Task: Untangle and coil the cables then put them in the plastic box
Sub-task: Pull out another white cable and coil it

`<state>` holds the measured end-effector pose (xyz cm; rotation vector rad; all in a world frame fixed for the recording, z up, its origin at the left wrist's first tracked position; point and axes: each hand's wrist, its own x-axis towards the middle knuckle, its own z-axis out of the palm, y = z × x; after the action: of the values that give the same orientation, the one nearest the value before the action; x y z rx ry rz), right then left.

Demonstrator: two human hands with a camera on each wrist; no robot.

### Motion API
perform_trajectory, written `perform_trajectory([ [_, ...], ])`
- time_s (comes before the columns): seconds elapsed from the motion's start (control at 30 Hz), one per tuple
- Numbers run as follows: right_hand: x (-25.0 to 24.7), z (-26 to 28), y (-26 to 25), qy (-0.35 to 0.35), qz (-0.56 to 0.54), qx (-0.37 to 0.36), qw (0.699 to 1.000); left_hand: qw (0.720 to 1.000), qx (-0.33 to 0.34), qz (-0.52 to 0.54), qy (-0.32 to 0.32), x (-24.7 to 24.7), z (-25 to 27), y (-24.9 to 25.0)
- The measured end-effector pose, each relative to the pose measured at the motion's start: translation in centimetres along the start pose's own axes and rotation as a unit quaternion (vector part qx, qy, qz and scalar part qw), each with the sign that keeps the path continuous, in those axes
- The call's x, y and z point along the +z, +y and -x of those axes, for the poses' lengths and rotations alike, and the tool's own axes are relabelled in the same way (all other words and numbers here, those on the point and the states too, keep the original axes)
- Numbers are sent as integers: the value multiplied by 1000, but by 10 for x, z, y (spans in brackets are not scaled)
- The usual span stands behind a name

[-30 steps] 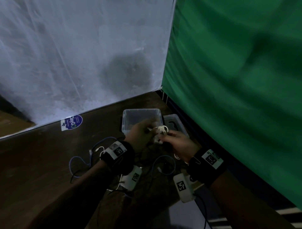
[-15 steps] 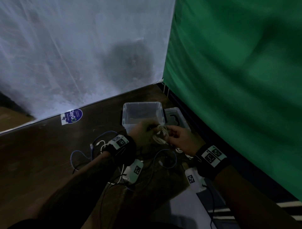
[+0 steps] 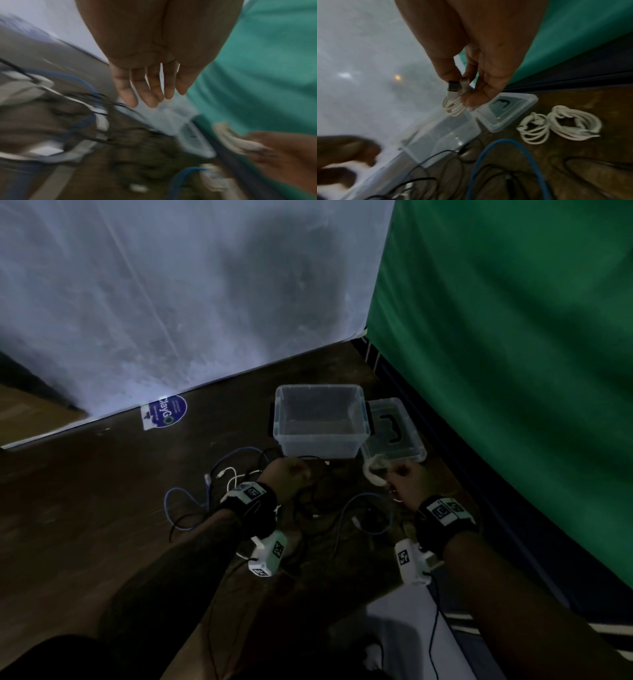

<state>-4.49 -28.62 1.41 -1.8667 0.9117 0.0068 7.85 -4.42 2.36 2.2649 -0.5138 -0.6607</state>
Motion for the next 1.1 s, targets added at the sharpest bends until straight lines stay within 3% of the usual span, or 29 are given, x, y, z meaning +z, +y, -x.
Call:
perform_trajectory([
  [0.1, 1, -38, 29, 9, 36, 65, 997, 991, -82, -97, 43, -25, -4, -42],
  [0.2, 9, -106, 99, 1, 130, 83, 988, 970, -82, -221, 58, -45, -7, -73],
  [0.27, 18, -129, 125, -14, 156, 89, 984, 947, -111, -302, -5, -52, -8, -86],
  [0.33, 21, -103, 96, -13, 173, 79, 982, 926, -120, -352, -63, -51, -6, -93],
  [0.37, 21, -77, 69, -12, 192, 67, 979, 929, -113, -347, -62, -49, -4, -93],
  [0.47, 23, -63, 55, -23, 235, 33, 971, 951, -56, -303, -2, -34, 0, -96],
  [0.53, 26, -58, 52, -27, 219, 17, 975, 970, -66, -234, -9, -24, 3, -97],
  [0.7, 27, -45, 38, -39, 203, 9, 978, 972, -90, -213, -41, -4, 6, -111],
  [0.77, 24, -39, 34, -10, 210, -35, 977, 973, -87, -206, -54, 1, 5, -118],
  [0.87, 23, -31, 34, 40, 209, -96, 972, 966, -107, -226, -61, 21, -17, -174],
  [0.93, 27, -22, 34, 46, 195, -143, 969, 960, -134, -226, -93, 23, -10, -170],
  [1.0, 35, -7, 34, 29, 194, -190, 962, 957, -142, -237, -93, 18, 2, -148],
  [1.1, 55, 21, 39, -63, 216, -211, 951, 951, -124, -271, -80, 14, 15, -139],
])
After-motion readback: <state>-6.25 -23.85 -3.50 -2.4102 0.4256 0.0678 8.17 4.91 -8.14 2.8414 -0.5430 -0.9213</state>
